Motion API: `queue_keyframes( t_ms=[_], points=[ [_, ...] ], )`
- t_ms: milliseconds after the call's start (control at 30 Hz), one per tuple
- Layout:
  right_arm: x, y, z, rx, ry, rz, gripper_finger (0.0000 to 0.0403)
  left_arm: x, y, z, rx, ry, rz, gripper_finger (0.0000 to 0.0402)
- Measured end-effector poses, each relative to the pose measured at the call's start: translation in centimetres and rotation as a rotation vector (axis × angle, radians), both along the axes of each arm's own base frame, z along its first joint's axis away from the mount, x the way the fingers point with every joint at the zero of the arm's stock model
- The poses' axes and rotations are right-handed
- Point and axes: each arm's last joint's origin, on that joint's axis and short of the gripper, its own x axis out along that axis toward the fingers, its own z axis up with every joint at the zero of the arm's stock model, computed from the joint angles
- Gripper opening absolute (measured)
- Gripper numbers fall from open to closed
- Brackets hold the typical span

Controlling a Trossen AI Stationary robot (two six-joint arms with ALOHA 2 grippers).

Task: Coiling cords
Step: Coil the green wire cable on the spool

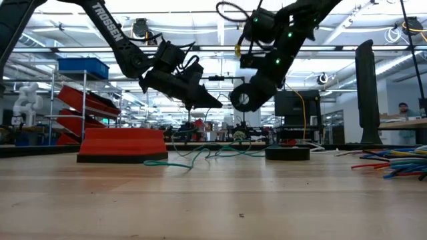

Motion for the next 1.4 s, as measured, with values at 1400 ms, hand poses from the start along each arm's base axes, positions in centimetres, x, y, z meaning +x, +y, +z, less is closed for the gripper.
queue_keyframes(
  t_ms=[1400],
  points=[
    [2.4, -1.7, -0.2, -0.231, -0.202, -0.239, 0.0000, 3.6, -4.0, 2.1, -0.067, -0.060, -0.112, 0.0001]
  ],
)
